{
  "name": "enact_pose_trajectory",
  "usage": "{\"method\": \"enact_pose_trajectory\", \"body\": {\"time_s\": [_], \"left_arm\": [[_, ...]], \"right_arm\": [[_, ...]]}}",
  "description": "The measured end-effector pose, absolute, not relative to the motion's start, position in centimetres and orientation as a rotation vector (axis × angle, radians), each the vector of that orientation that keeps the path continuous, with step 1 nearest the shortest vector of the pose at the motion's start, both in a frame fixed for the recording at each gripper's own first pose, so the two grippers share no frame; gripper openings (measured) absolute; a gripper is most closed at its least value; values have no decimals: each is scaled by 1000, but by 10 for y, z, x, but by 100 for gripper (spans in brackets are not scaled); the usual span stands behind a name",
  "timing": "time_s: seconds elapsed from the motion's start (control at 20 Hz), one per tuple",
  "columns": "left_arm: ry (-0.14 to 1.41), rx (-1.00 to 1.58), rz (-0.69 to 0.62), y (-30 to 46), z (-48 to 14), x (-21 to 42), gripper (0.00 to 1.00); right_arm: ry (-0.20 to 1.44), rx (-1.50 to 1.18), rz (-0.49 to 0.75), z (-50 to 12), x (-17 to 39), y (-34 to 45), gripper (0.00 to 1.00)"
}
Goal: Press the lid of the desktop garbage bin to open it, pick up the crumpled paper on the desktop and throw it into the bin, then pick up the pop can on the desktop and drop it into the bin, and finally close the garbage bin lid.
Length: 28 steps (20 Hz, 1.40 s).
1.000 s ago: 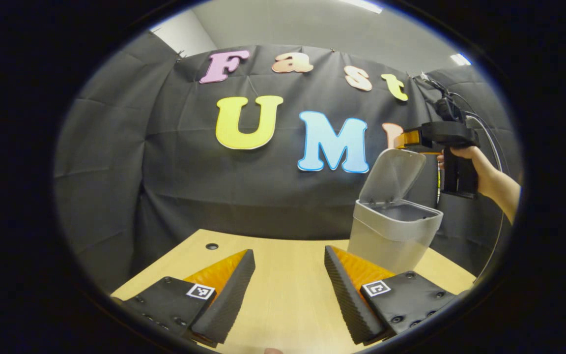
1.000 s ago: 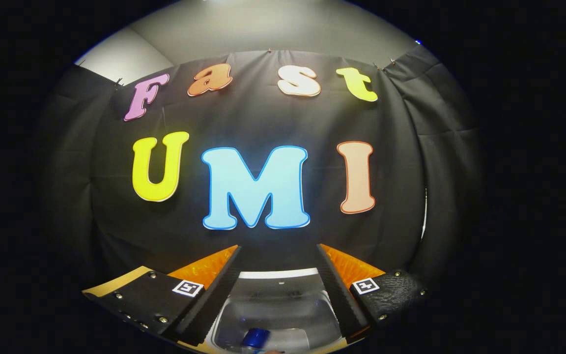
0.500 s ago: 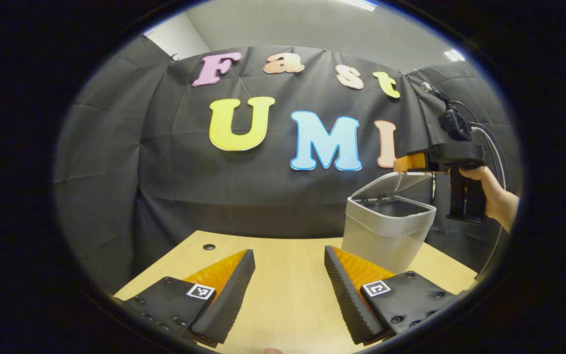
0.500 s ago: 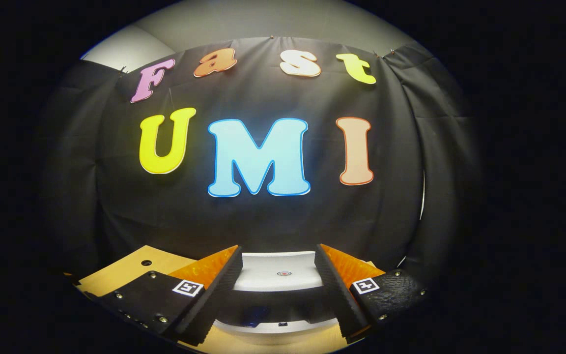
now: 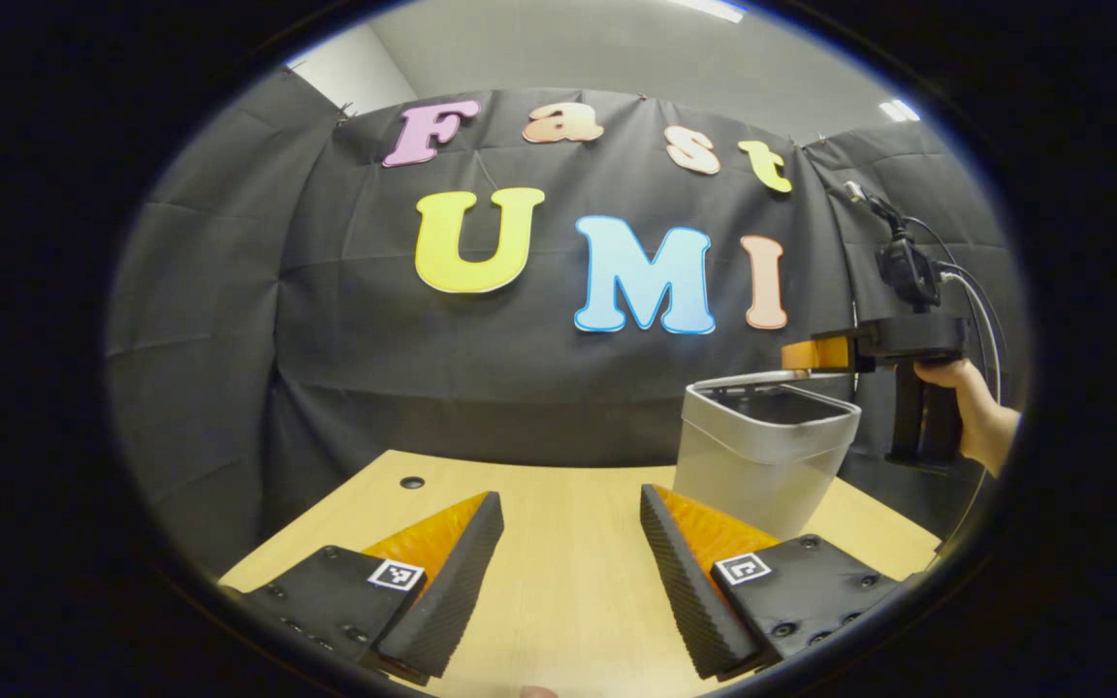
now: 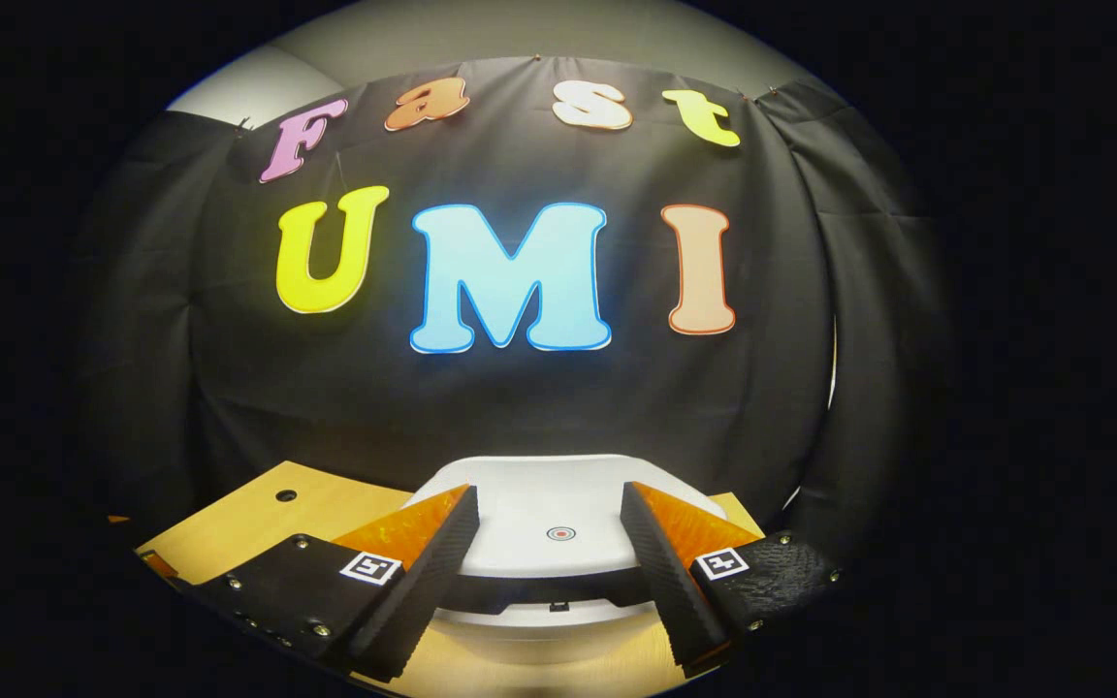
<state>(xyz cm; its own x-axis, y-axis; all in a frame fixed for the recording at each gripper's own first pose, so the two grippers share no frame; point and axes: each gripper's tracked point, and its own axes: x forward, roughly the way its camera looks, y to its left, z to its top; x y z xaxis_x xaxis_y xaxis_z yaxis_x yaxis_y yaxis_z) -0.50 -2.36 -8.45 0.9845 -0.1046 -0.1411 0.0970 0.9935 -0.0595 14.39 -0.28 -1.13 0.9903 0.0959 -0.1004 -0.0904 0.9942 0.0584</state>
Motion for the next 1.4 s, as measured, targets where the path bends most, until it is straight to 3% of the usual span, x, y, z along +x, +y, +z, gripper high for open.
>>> {"method": "enact_pose_trajectory", "body": {"time_s": [0.6,1.15,1.2,1.25,1.4], "left_arm": [[148,-76,-128,-26,-89,2,93],[155,-82,-170,-26,-91,18,94],[156,-81,-178,-27,-92,20,86],[158,-78,-183,-28,-92,23,94],[160,-71,-200,-29,-92,29,93]], "right_arm": [[151,66,57,-48,141,-2,95],[97,23,71,-51,139,-2,95],[92,27,68,-51,139,-1,95],[95,31,59,-52,140,-1,95],[79,0,26,-55,140,-1,96]]}}
